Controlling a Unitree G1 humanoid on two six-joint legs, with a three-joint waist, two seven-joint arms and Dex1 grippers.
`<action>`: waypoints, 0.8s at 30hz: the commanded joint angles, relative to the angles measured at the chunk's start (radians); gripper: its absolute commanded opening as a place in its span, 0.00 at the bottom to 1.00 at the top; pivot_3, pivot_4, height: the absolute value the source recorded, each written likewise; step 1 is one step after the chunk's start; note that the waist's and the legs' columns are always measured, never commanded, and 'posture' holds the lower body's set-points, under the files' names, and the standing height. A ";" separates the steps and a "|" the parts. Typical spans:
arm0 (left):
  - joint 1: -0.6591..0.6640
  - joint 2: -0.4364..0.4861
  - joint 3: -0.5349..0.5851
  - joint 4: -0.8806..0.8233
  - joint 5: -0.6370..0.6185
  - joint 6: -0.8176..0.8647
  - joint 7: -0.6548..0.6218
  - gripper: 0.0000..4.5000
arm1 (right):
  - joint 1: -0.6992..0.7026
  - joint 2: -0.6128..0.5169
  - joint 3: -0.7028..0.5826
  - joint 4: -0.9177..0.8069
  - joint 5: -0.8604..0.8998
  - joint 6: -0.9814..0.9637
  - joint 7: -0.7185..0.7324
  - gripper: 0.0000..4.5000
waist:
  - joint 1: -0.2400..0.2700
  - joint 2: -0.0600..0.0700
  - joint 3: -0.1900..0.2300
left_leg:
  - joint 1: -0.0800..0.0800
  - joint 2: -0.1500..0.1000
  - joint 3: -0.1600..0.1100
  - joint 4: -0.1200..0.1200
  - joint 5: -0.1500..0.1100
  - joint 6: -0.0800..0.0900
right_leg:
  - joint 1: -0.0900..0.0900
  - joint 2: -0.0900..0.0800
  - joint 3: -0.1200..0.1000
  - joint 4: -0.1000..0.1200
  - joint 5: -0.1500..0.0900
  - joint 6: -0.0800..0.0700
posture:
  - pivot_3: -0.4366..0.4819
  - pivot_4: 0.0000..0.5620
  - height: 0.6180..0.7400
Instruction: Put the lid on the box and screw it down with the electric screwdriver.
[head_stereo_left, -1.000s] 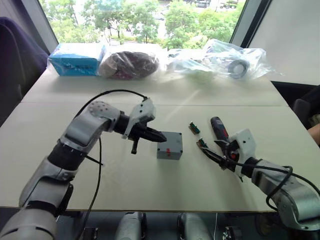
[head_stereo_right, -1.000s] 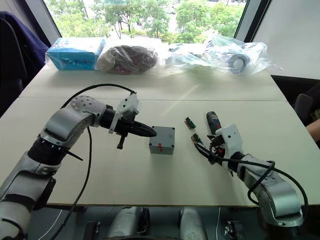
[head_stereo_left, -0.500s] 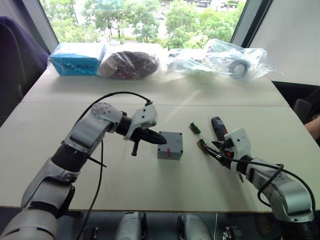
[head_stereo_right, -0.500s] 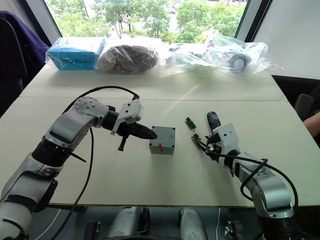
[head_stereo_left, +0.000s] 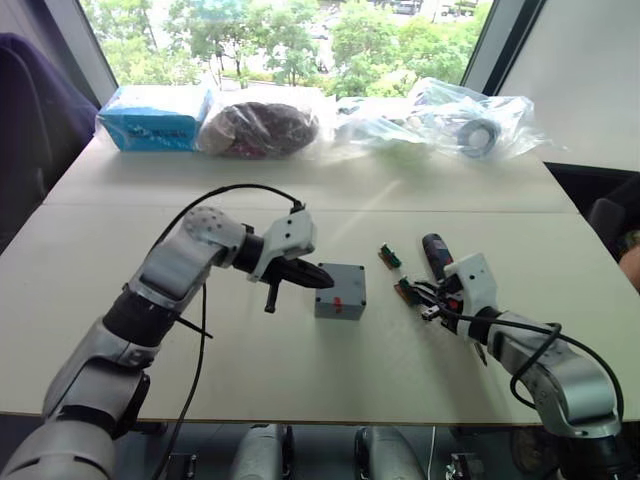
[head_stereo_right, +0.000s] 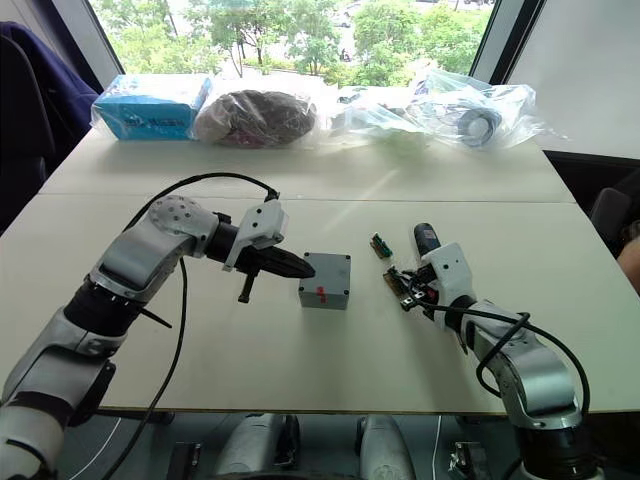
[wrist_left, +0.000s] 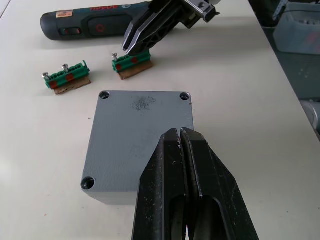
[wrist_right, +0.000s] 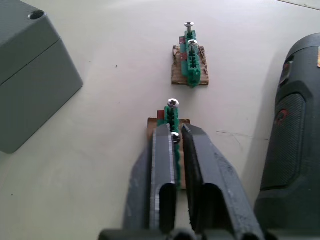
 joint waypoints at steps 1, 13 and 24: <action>-0.004 0.000 0.024 -0.020 0.000 -0.001 0.007 0.00 | -0.006 -0.002 -0.005 -0.008 -0.007 -0.018 0.006 0.01 | 0.001 0.000 0.000 | 0.000 0.000 0.000 0.000 0.000 0.000 | 0.000 0.000 0.000 0.000 0.000 0.000 | 0.48 0.27 1.00; -0.004 -0.002 0.073 0.031 -0.019 0.021 0.039 0.00 | -0.022 -0.006 -0.082 -0.079 0.040 -0.016 0.012 0.01 | 0.000 0.000 0.000 | 0.000 0.000 0.000 0.000 0.000 0.000 | 0.000 0.000 0.000 0.000 0.000 0.000 | 0.48 0.27 1.00; 0.057 0.061 0.206 -0.010 -0.102 0.139 0.066 0.00 | -0.194 0.061 -0.012 -0.157 0.147 0.048 0.009 0.01 | -0.010 0.000 0.000 | 0.000 0.002 0.000 0.000 0.000 0.000 | -0.001 0.001 0.000 0.001 0.000 0.001 | 0.48 0.27 1.00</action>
